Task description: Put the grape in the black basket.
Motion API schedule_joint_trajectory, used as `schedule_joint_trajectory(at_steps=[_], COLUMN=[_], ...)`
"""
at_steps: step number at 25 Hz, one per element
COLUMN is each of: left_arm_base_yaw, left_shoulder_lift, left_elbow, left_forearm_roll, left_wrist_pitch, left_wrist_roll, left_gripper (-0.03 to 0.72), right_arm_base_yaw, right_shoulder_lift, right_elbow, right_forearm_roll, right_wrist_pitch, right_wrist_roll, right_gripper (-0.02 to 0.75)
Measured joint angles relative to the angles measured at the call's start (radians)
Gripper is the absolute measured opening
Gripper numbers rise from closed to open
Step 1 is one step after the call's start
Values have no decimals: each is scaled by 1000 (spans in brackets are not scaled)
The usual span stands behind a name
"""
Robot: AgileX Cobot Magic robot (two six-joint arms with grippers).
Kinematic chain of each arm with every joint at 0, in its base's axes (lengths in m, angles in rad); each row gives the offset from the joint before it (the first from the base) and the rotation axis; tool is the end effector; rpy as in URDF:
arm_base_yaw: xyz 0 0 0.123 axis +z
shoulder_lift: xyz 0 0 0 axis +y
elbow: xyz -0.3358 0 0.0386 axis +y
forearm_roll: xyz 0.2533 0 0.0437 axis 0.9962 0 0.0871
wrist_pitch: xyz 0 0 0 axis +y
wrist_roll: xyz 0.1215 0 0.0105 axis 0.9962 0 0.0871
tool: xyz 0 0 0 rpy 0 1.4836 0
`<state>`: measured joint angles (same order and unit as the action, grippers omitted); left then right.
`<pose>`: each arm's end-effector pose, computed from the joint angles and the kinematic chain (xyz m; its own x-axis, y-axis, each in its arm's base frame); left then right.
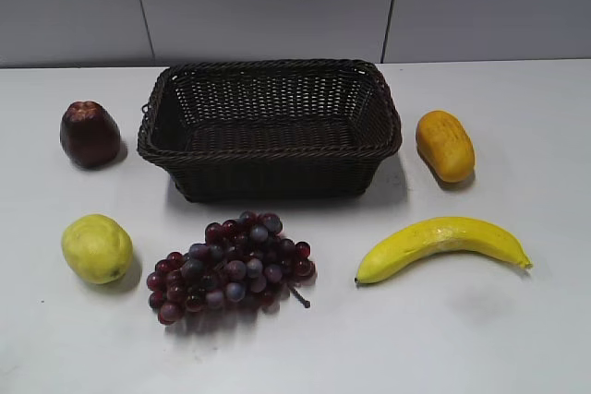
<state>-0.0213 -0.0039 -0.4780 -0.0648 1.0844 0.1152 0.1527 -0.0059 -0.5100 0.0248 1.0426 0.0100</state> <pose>-0.0260 -0.0064 0.2564 -0.4841 0.0950 -0.8698 0.1125 0.9926 0.0457 -0.0270 -0.0015 0.2706 -0.4242 -0.0425 -0.9046 -0.1617 0.9864 0.0295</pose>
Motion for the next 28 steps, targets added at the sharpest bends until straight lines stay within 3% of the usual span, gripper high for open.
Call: schedule_joint_trajectory(at_steps=[20,24,28], left_arm_base_yaw=[0,0,0], left_shoulder_lift=[0,0,0], left_elbow=[0,0,0], left_forearm_roll=[0,0,0], left_wrist_pitch=[0,0,0], left_wrist_roll=[0,0,0], left_gripper=[231,230,230], right_arm_base_yaw=[0,0,0], right_shoulder_lift=[0,38,147], right_elbow=[-3,-18,-22], right_forearm_roll=[3,7,8], right_wrist_pitch=[-8,-128,-302], right_wrist_roll=[0,0,0], right_gripper=[572,582,647])
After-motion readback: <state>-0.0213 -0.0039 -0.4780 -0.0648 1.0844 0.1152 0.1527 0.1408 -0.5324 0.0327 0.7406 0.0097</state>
